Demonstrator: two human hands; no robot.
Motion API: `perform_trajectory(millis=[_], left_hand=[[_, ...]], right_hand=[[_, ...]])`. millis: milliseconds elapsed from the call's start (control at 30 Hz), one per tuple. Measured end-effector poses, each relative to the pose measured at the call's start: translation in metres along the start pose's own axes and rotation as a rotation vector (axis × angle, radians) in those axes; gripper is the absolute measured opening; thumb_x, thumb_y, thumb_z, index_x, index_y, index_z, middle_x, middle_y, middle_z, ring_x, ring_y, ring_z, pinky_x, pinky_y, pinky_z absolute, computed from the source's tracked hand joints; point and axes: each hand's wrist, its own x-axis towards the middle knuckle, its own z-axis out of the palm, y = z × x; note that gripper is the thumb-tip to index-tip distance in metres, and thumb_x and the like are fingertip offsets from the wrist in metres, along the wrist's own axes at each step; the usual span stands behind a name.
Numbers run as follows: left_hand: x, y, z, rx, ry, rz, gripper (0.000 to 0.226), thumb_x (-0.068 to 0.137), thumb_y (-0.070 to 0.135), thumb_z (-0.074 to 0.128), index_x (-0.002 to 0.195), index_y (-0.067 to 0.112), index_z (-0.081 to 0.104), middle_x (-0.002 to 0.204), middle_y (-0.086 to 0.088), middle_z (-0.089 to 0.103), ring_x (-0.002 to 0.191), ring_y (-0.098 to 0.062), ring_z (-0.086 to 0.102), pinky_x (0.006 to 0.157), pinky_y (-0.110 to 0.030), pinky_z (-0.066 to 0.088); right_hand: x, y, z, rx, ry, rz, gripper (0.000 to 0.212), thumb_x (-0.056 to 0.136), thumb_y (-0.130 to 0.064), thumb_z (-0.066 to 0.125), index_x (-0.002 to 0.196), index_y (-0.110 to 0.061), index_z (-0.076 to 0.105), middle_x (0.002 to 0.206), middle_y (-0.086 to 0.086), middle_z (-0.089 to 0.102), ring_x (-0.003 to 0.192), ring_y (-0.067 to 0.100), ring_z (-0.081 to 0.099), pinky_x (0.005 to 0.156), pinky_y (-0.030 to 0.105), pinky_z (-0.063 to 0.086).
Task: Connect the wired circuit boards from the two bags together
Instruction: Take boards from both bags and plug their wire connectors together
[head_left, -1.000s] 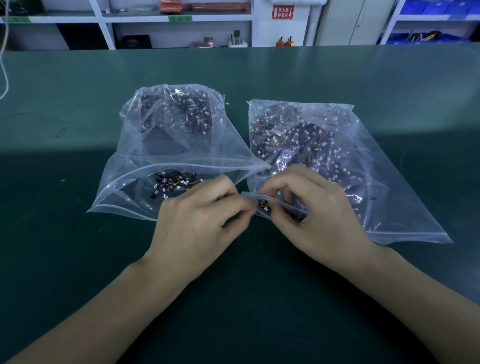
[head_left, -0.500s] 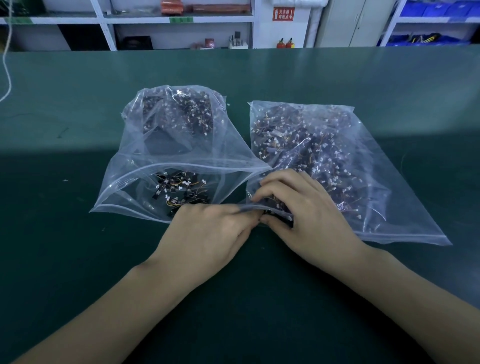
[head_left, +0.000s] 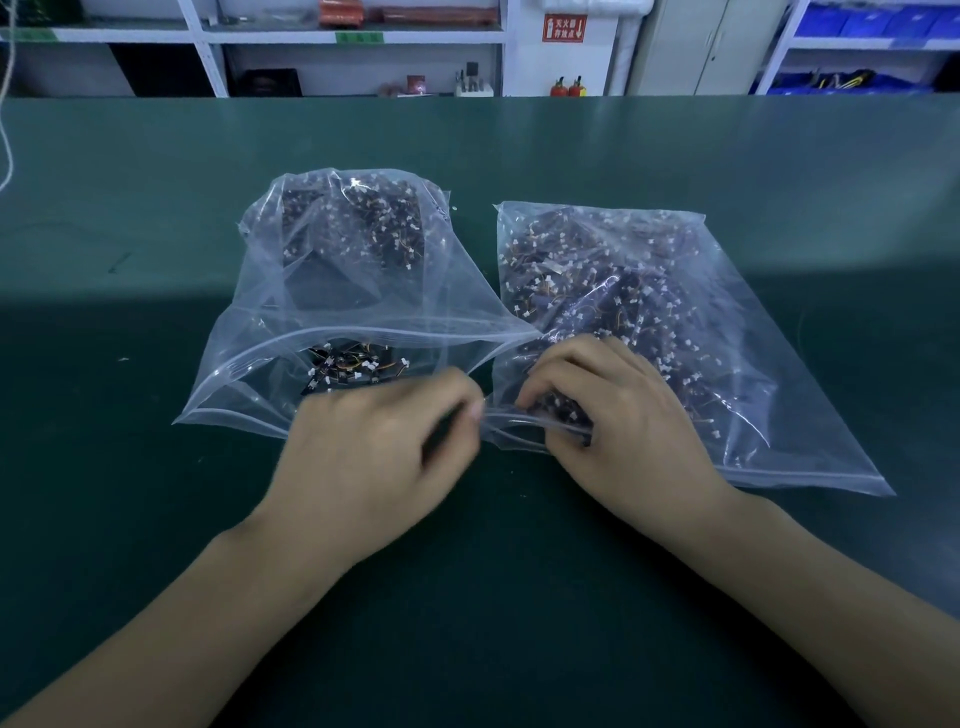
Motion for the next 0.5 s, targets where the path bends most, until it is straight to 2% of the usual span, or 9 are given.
perform_trajectory(millis=[100, 167, 233, 267, 367, 500], left_hand=[[0.003, -0.017, -0.005, 0.1, 0.049, -0.134, 0.009, 0.101, 0.025, 0.066, 0.092, 0.026, 0.066, 0.062, 0.016, 0.037, 0.053, -0.017, 0.049, 0.052, -0.027, 0.037], [0.001, -0.029, -0.005, 0.135, 0.013, -0.149, 0.008, 0.097, 0.019, 0.071, 0.096, 0.026, 0.072, 0.067, 0.016, 0.048, 0.059, -0.019, 0.057, 0.053, -0.029, 0.044], [-0.002, -0.035, -0.006, 0.156, -0.047, -0.162, 0.017, 0.094, 0.02, 0.072, 0.107, 0.03, 0.078, 0.079, 0.014, 0.065, 0.071, -0.024, 0.069, 0.058, -0.034, 0.052], [-0.003, -0.037, -0.005, 0.162, -0.074, -0.164, 0.023, 0.093, 0.022, 0.072, 0.113, 0.031, 0.079, 0.083, 0.013, 0.067, 0.075, -0.026, 0.072, 0.059, -0.036, 0.053], [-0.004, -0.038, -0.004, 0.175, -0.131, -0.161, 0.028, 0.093, 0.031, 0.073, 0.121, 0.036, 0.079, 0.086, 0.013, 0.066, 0.078, -0.028, 0.073, 0.061, -0.037, 0.052], [-0.003, -0.04, -0.004, 0.168, -0.163, -0.165, 0.015, 0.094, 0.036, 0.076, 0.109, 0.038, 0.079, 0.081, 0.016, 0.057, 0.074, -0.027, 0.07, 0.058, -0.035, 0.051]], right_hand=[[-0.001, -0.002, -0.002, 0.026, -0.039, 0.006, 0.026, 0.079, -0.011, 0.076, 0.1, -0.026, 0.074, 0.111, -0.011, 0.063, 0.102, 0.018, 0.059, 0.098, 0.041, 0.048], [-0.002, -0.004, -0.004, 0.053, -0.052, 0.002, 0.023, 0.08, -0.024, 0.074, 0.102, -0.027, 0.073, 0.113, -0.013, 0.063, 0.104, 0.016, 0.059, 0.1, 0.04, 0.047], [-0.003, -0.007, -0.004, 0.098, -0.045, -0.002, 0.023, 0.082, -0.035, 0.069, 0.104, -0.028, 0.072, 0.113, -0.014, 0.062, 0.104, 0.011, 0.058, 0.102, 0.037, 0.045], [-0.003, -0.008, -0.004, 0.121, -0.036, -0.005, 0.024, 0.084, -0.038, 0.068, 0.105, -0.027, 0.071, 0.112, -0.014, 0.062, 0.103, 0.01, 0.057, 0.102, 0.036, 0.045], [-0.004, -0.009, -0.004, 0.162, -0.003, -0.012, 0.02, 0.089, -0.038, 0.072, 0.105, -0.025, 0.072, 0.111, -0.013, 0.064, 0.102, 0.01, 0.058, 0.1, 0.037, 0.046], [-0.005, -0.006, -0.002, 0.212, 0.015, -0.013, 0.015, 0.092, -0.03, 0.079, 0.103, -0.021, 0.074, 0.11, -0.01, 0.066, 0.104, 0.013, 0.061, 0.099, 0.043, 0.049]])
